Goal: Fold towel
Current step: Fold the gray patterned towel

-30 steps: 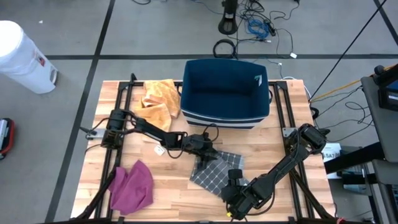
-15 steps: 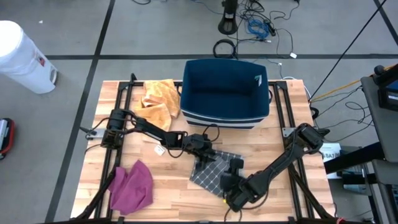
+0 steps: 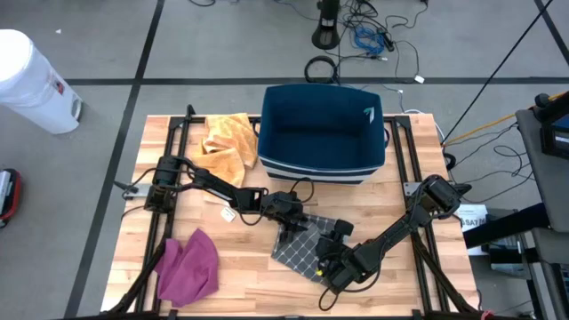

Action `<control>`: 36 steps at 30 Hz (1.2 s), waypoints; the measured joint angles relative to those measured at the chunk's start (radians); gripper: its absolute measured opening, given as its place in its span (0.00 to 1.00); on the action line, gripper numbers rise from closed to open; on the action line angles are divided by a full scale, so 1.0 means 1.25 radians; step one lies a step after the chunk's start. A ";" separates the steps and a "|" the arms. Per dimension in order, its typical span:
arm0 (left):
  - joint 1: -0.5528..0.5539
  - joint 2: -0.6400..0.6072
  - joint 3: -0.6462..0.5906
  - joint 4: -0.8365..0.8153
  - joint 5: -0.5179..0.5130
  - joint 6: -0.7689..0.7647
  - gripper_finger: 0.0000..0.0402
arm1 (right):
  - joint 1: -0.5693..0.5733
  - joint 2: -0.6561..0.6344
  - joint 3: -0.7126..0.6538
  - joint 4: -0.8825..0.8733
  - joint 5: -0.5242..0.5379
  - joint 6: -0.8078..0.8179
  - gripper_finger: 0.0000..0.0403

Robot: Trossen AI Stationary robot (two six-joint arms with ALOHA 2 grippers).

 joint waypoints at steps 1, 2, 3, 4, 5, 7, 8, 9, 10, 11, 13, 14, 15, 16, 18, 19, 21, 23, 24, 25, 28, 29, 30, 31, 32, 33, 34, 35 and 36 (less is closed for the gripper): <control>0.000 0.000 0.000 0.000 0.000 0.000 0.41 | -0.005 0.000 -0.005 0.006 0.001 0.000 0.43; 0.000 0.000 0.000 0.000 0.000 0.001 0.41 | -0.010 0.000 -0.011 0.015 0.003 0.001 0.43; 0.000 0.000 0.000 -0.001 0.000 0.002 0.41 | -0.016 0.000 -0.019 0.030 0.006 0.001 0.43; 0.000 0.000 0.000 -0.003 0.000 0.002 0.41 | -0.021 0.000 -0.027 0.049 0.007 0.003 0.43; 0.000 0.000 0.000 -0.005 0.000 0.002 0.41 | -0.025 0.000 -0.035 0.076 0.006 0.002 0.43; 0.000 0.000 0.000 -0.010 0.000 0.005 0.41 | -0.030 0.000 -0.050 0.133 -0.002 -0.019 0.43; 0.000 0.000 0.000 -0.012 0.000 0.005 0.41 | -0.031 0.000 -0.052 0.145 -0.001 -0.029 0.43; 0.000 0.000 0.000 -0.013 0.000 0.005 0.41 | -0.029 0.000 -0.052 0.153 0.005 -0.045 0.43; 0.000 0.000 0.000 -0.014 0.000 0.006 0.41 | -0.028 0.000 -0.052 0.162 0.010 -0.060 0.43; 0.000 0.000 0.000 -0.014 0.000 0.006 0.41 | -0.026 0.000 -0.052 0.166 0.016 -0.075 0.43; 0.000 0.000 0.000 -0.014 0.000 0.006 0.41 | -0.026 0.000 -0.052 0.169 0.020 -0.120 0.43; 0.001 0.000 0.000 -0.014 0.000 0.009 0.41 | -0.026 0.000 -0.052 0.172 0.020 -0.142 0.43; 0.002 0.000 0.000 -0.014 0.000 0.013 0.41 | -0.026 0.000 -0.052 0.172 0.022 -0.163 0.43; 0.003 0.000 0.000 -0.014 0.000 0.019 0.41 | -0.027 0.000 -0.052 0.175 0.025 -0.188 0.43; 0.003 0.000 0.000 -0.014 0.000 0.021 0.41 | -0.027 0.000 -0.052 0.196 0.031 -0.237 0.43; 0.003 0.000 0.000 -0.014 0.000 0.024 0.41 | -0.027 0.000 -0.056 0.218 0.035 -0.266 0.43; 0.003 0.000 0.000 -0.014 -0.001 0.027 0.41 | -0.027 0.000 -0.065 0.267 0.035 -0.331 0.43; 0.003 0.000 0.000 -0.014 -0.001 0.027 0.41 | -0.027 0.000 -0.068 0.282 0.035 -0.374 0.43; 0.003 0.000 0.000 -0.014 -0.001 0.027 0.41 | -0.027 0.000 -0.068 0.279 0.037 -0.392 0.43; 0.003 0.000 0.000 -0.014 -0.002 0.027 0.41 | -0.027 0.000 -0.069 0.267 0.042 -0.406 0.43; 0.003 0.000 0.000 -0.016 -0.004 0.027 0.41 | -0.032 -0.002 -0.069 0.209 0.056 -0.428 0.43; 0.003 0.000 0.000 -0.016 -0.005 0.027 0.41 | -0.034 -0.003 -0.069 0.185 0.062 -0.429 0.43; 0.003 0.000 0.000 -0.017 -0.005 0.027 0.41 | -0.036 -0.005 -0.069 0.166 0.063 -0.435 0.43; 0.003 0.000 0.000 -0.019 -0.006 0.027 0.41 | -0.039 -0.008 -0.069 0.148 0.063 -0.445 0.43; 0.003 0.000 0.000 -0.020 -0.006 0.027 0.41 | -0.041 -0.012 -0.070 0.136 0.062 -0.459 0.43; 0.003 0.000 0.000 -0.021 -0.006 0.028 0.41 | -0.044 -0.016 -0.070 0.136 0.059 -0.482 0.43; 0.003 0.000 0.000 -0.021 -0.007 0.029 0.41 | -0.044 -0.021 -0.072 0.142 0.058 -0.511 0.43; 0.003 0.000 -0.001 -0.021 -0.007 0.029 0.41 | -0.045 -0.028 -0.077 0.154 0.055 -0.538 0.43; 0.003 0.000 -0.001 -0.021 -0.007 0.030 0.41 | -0.047 -0.037 -0.084 0.172 0.049 -0.564 0.43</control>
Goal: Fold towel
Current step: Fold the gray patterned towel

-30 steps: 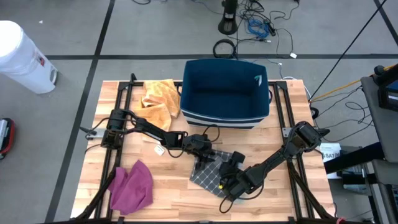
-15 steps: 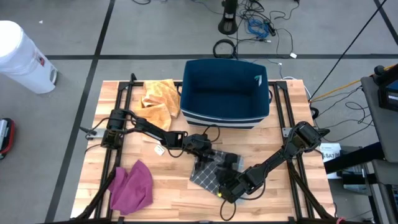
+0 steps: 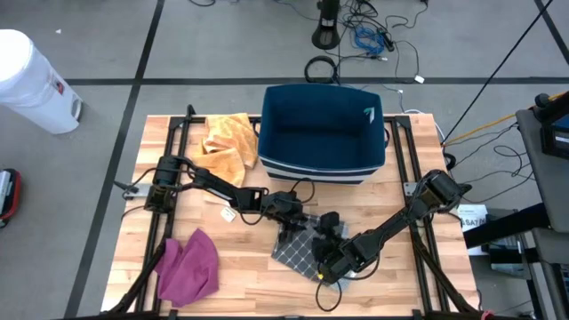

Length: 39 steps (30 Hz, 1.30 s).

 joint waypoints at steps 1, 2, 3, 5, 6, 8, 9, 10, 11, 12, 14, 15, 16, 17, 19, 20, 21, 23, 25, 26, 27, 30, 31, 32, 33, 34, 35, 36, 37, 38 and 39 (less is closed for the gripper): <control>0.000 0.000 0.000 0.000 0.000 0.000 0.41 | -0.003 -0.011 -0.010 0.024 -0.014 -0.028 0.43; 0.000 0.000 0.000 0.000 0.000 0.000 0.41 | -0.005 -0.023 -0.021 0.052 -0.030 -0.054 0.43; 0.000 0.000 0.000 0.000 0.000 0.000 0.41 | -0.010 -0.035 -0.034 0.083 -0.051 -0.078 0.43; 0.000 0.000 0.000 -0.001 -0.001 0.000 0.41 | -0.020 -0.059 -0.061 0.142 -0.095 -0.118 0.43; 0.000 0.000 0.000 -0.001 -0.001 0.000 0.41 | -0.025 -0.072 -0.074 0.173 -0.123 -0.138 0.43; 0.000 0.000 0.000 -0.003 -0.001 -0.001 0.41 | -0.035 -0.099 -0.107 0.235 -0.181 -0.168 0.43; 0.000 0.000 0.000 -0.004 -0.001 -0.001 0.41 | -0.040 -0.116 -0.124 0.264 -0.209 -0.179 0.43; 0.000 0.000 0.000 -0.007 -0.001 -0.001 0.41 | -0.046 -0.134 -0.142 0.289 -0.233 -0.185 0.43; 0.000 0.000 0.000 -0.008 -0.001 -0.002 0.41 | -0.052 -0.153 -0.160 0.312 -0.257 -0.188 0.43; 0.000 0.000 0.000 -0.010 -0.001 -0.003 0.41 | -0.058 -0.173 -0.179 0.333 -0.275 -0.188 0.43; 0.000 0.000 0.000 -0.012 -0.001 -0.003 0.41 | -0.068 -0.215 -0.220 0.374 -0.289 -0.182 0.43; 0.000 0.000 0.000 -0.012 -0.001 -0.003 0.41 | -0.073 -0.234 -0.239 0.387 -0.290 -0.169 0.43; 0.000 0.000 0.000 -0.013 -0.001 -0.004 0.41 | -0.079 -0.257 -0.260 0.393 -0.291 -0.146 0.43; 0.000 0.000 0.000 -0.013 -0.001 -0.004 0.41 | -0.087 -0.274 -0.279 0.392 -0.296 -0.115 0.43; 0.000 0.000 0.000 -0.013 -0.001 -0.004 0.41 | -0.107 -0.302 -0.320 0.391 -0.328 -0.036 0.43; 0.000 0.000 0.000 -0.013 -0.001 -0.004 0.41 | -0.120 -0.309 -0.340 0.396 -0.356 0.004 0.43; 0.000 0.000 0.000 -0.012 -0.001 -0.004 0.41 | -0.130 -0.312 -0.358 0.412 -0.384 0.036 0.43; 0.000 0.000 0.000 -0.013 -0.001 -0.004 0.41 | -0.142 -0.312 -0.389 0.468 -0.422 0.079 0.43; 0.000 0.000 0.000 -0.012 -0.001 -0.004 0.41 | -0.146 -0.312 -0.405 0.516 -0.431 0.093 0.43; 0.000 0.000 0.000 -0.012 -0.001 -0.004 0.41 | -0.148 -0.312 -0.407 0.521 -0.428 0.095 0.44; 0.000 0.000 0.000 -0.012 -0.001 -0.004 0.41 | -0.150 -0.312 -0.407 0.521 -0.418 0.094 0.44; 0.000 0.000 0.000 -0.012 -0.001 -0.004 0.41 | -0.160 -0.305 -0.407 0.533 -0.407 0.091 0.44; 0.000 0.000 0.000 -0.012 -0.001 -0.004 0.41 | -0.164 -0.298 -0.407 0.539 -0.410 0.090 0.44; 0.000 0.000 0.000 -0.012 -0.001 -0.004 0.41 | -0.166 -0.289 -0.407 0.543 -0.412 0.089 0.44; 0.000 0.000 0.000 -0.012 -0.001 -0.004 0.41 | -0.169 -0.277 -0.407 0.551 -0.415 0.088 0.44; 0.000 0.000 0.000 -0.012 -0.001 -0.004 0.41 | -0.171 -0.264 -0.407 0.561 -0.426 0.086 0.44; 0.000 0.000 0.000 -0.012 -0.001 -0.005 0.41 | -0.174 -0.251 -0.407 0.570 -0.441 0.085 0.44; 0.000 0.000 0.000 -0.012 -0.001 -0.005 0.41 | -0.175 -0.237 -0.407 0.583 -0.458 0.083 0.44; 0.000 0.000 0.000 -0.012 -0.001 -0.005 0.41 | -0.175 -0.225 -0.407 0.594 -0.469 0.080 0.44; 0.000 0.000 0.000 -0.012 -0.001 -0.005 0.41 | -0.176 -0.215 -0.407 0.607 -0.472 0.078 0.44; 0.000 0.000 0.000 -0.012 -0.001 -0.005 0.41 | -0.176 -0.206 -0.407 0.620 -0.471 0.076 0.44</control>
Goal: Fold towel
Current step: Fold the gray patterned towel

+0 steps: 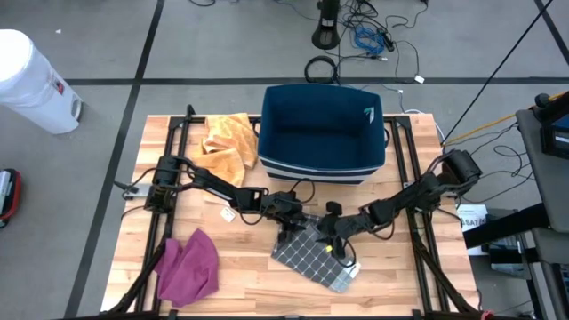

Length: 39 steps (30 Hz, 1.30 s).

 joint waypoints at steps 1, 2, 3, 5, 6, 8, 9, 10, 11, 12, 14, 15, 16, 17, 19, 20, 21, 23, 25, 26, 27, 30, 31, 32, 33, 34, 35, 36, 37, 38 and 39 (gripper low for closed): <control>0.000 0.000 0.000 0.000 0.000 0.000 0.41 | 0.000 0.008 0.000 0.010 0.002 0.000 0.44; 0.000 0.000 0.000 0.000 0.000 0.000 0.41 | 0.000 0.015 0.000 0.014 0.014 0.001 0.43; 0.000 0.000 0.000 0.000 0.000 0.000 0.41 | 0.000 0.020 0.000 0.016 0.025 0.002 0.43; 0.000 0.000 0.000 0.000 0.000 0.000 0.41 | 0.000 0.025 0.000 0.024 0.038 -0.008 0.40; 0.000 0.000 0.000 0.000 0.000 0.000 0.41 | 0.001 0.025 0.000 0.031 0.040 -0.021 0.38; 0.000 0.000 0.000 0.000 0.000 0.001 0.41 | 0.006 0.025 0.000 0.051 0.045 -0.047 0.32; 0.000 0.000 0.000 0.000 0.000 0.004 0.41 | 0.010 0.025 0.000 0.060 0.048 -0.064 0.28; 0.000 0.000 0.000 0.000 0.000 0.012 0.41 | 0.013 0.024 0.000 0.065 0.049 -0.080 0.23; 0.000 0.000 0.000 0.001 0.002 0.024 0.41 | 0.015 0.022 0.000 0.067 0.050 -0.095 0.18; -0.002 0.000 0.000 0.002 0.007 0.032 0.42 | 0.017 0.022 0.000 0.070 0.050 -0.106 0.12; -0.004 -0.005 0.000 0.002 0.022 0.036 0.44 | 0.025 0.022 0.000 0.064 0.063 -0.128 0.03; -0.004 -0.010 0.000 0.006 0.031 0.036 0.46 | 0.030 0.022 0.000 0.063 0.069 -0.136 0.02; -0.004 -0.017 0.000 0.004 0.035 0.036 0.48 | 0.035 0.022 0.000 0.063 0.080 -0.142 0.02; -0.004 -0.026 0.000 0.002 0.036 0.035 0.50 | 0.041 0.022 0.000 0.063 0.087 -0.147 0.02; -0.004 -0.034 0.000 0.010 0.038 0.029 0.55 | 0.052 0.021 0.000 0.063 0.088 -0.161 0.01; -0.004 -0.042 0.000 0.006 0.039 0.025 0.58 | 0.057 0.020 0.000 0.063 0.090 -0.168 0.01; -0.004 -0.047 -0.001 -0.004 0.044 0.022 0.60 | 0.062 0.018 0.000 0.063 0.102 -0.171 0.01; -0.004 -0.051 0.001 0.009 0.061 0.018 0.64 | 0.075 0.017 0.002 0.064 0.130 -0.179 0.01; -0.003 -0.053 0.000 0.000 0.086 0.001 0.67 | 0.087 0.015 0.001 0.080 0.147 -0.206 0.00; -0.003 -0.053 0.000 -0.001 0.097 -0.002 0.67 | 0.093 0.014 0.004 0.087 0.152 -0.219 0.00; -0.003 -0.053 0.000 -0.001 0.108 -0.004 0.67 | 0.098 0.010 0.008 0.087 0.153 -0.233 0.00; -0.004 -0.053 0.000 0.006 0.167 -0.023 0.67 | 0.103 0.009 0.028 0.086 0.158 -0.260 0.00; -0.004 -0.053 0.000 0.014 0.183 -0.030 0.67 | 0.102 0.009 0.036 0.077 0.164 -0.268 0.00; -0.004 -0.053 0.000 0.021 0.184 -0.040 0.67 | 0.102 0.009 0.044 0.069 0.164 -0.276 0.00; -0.005 -0.053 0.000 0.024 0.183 -0.044 0.67 | 0.102 0.009 0.053 0.061 0.165 -0.283 0.00; -0.005 -0.053 0.000 0.024 0.178 -0.044 0.67 | 0.101 0.009 0.061 0.055 0.165 -0.291 0.00; -0.005 -0.053 0.000 0.022 0.178 -0.045 0.67 | 0.102 0.009 0.069 0.051 0.164 -0.298 0.00; -0.005 -0.053 0.000 0.024 0.178 -0.045 0.67 | 0.102 0.009 0.074 0.050 0.164 -0.304 0.00; -0.005 -0.053 0.000 0.029 0.178 -0.045 0.67 | 0.102 0.009 0.078 0.050 0.164 -0.307 0.00; -0.007 -0.053 0.000 0.031 0.178 -0.045 0.67 | 0.102 0.009 0.079 0.050 0.164 -0.309 0.00; -0.009 -0.053 0.000 0.031 0.177 -0.044 0.67 | 0.102 0.009 0.080 0.049 0.164 -0.309 0.00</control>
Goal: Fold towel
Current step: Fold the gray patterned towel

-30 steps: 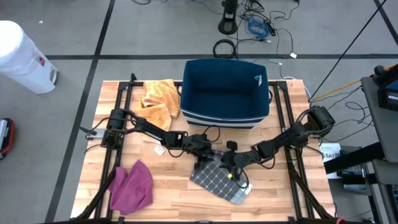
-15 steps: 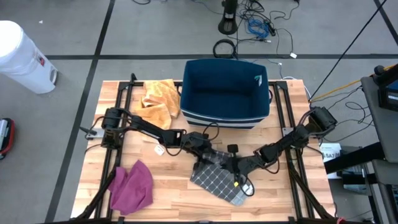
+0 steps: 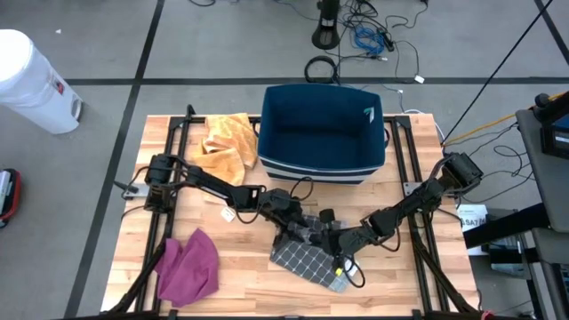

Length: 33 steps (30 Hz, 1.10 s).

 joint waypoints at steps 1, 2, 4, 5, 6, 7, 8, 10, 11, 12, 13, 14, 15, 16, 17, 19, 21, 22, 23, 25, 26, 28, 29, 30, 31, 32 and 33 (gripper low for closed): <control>-0.002 0.000 0.000 -0.001 0.000 0.001 0.67 | 0.000 0.000 0.000 -0.002 0.000 0.001 0.00; -0.003 0.000 0.000 -0.001 -0.002 0.001 0.67 | 0.000 0.000 0.000 -0.004 0.000 0.003 0.00; -0.006 0.000 0.000 -0.001 -0.008 0.002 0.64 | 0.000 0.000 0.000 -0.006 0.000 0.012 0.00; -0.006 0.000 0.000 -0.001 -0.008 0.004 0.61 | 0.000 0.000 0.000 -0.010 0.000 0.018 0.00; -0.006 0.000 0.000 -0.001 -0.008 0.011 0.58 | 0.000 0.000 0.000 -0.015 0.000 0.023 0.00; -0.006 0.000 0.000 -0.001 -0.008 0.021 0.54 | 0.000 0.000 0.000 -0.018 0.003 0.028 0.00; -0.006 0.000 0.000 -0.001 -0.007 0.029 0.49 | 0.000 0.000 0.000 -0.018 0.004 0.032 0.00; -0.006 0.000 0.000 -0.001 -0.001 0.049 0.39 | 0.000 0.000 0.000 -0.019 0.005 0.042 0.01; -0.006 0.000 0.000 -0.001 0.002 0.062 0.33 | 0.000 0.000 0.000 -0.019 0.005 0.046 0.01; -0.007 0.000 0.000 -0.001 0.006 0.072 0.27 | 0.000 0.000 0.000 -0.020 0.005 0.049 0.02; -0.007 0.000 0.000 -0.001 0.011 0.084 0.21 | 0.000 0.000 0.000 -0.021 0.005 0.049 0.02; -0.007 0.000 0.000 -0.001 0.016 0.097 0.15 | 0.000 0.000 0.000 -0.023 0.007 0.049 0.03; -0.009 0.000 0.000 -0.001 0.019 0.110 0.09 | 0.000 -0.002 0.000 -0.030 0.018 0.053 0.04; -0.012 0.000 0.000 -0.002 0.019 0.119 0.05 | 0.001 -0.005 0.000 -0.042 0.035 0.061 0.05; -0.013 0.000 0.000 -0.005 0.019 0.129 0.03 | 0.003 -0.012 0.000 -0.059 0.051 0.073 0.06; -0.018 0.000 0.000 -0.013 0.019 0.145 0.02 | 0.011 -0.033 0.000 -0.119 0.099 0.106 0.09; -0.022 0.000 0.000 -0.023 0.019 0.151 0.01 | 0.023 -0.063 0.001 -0.198 0.165 0.162 0.13; -0.023 0.000 0.000 -0.028 0.020 0.152 0.01 | 0.029 -0.080 0.000 -0.241 0.202 0.198 0.15; -0.023 0.000 0.000 -0.030 0.020 0.152 0.01 | 0.035 -0.098 0.000 -0.277 0.228 0.233 0.17; -0.024 0.000 0.000 -0.029 0.022 0.153 0.01 | 0.046 -0.130 0.000 -0.343 0.256 0.302 0.20; -0.024 0.000 0.000 -0.029 0.022 0.155 0.01 | 0.049 -0.142 0.001 -0.369 0.256 0.337 0.21; -0.023 0.000 0.000 -0.029 0.022 0.161 0.01 | 0.053 -0.156 0.001 -0.420 0.244 0.408 0.23; -0.023 0.000 0.000 -0.026 0.022 0.166 0.01 | 0.053 -0.158 0.000 -0.437 0.230 0.433 0.23; -0.023 0.000 0.000 -0.024 0.022 0.168 0.01 | 0.053 -0.157 0.000 -0.448 0.210 0.452 0.23; -0.023 0.000 0.000 -0.022 0.021 0.169 0.01 | 0.053 -0.154 -0.001 -0.449 0.186 0.463 0.23; -0.023 0.000 0.000 -0.018 0.021 0.169 0.01 | 0.053 -0.150 -0.003 -0.443 0.162 0.469 0.23; -0.023 0.000 0.000 -0.015 0.021 0.169 0.01 | 0.053 -0.147 -0.007 -0.432 0.143 0.471 0.23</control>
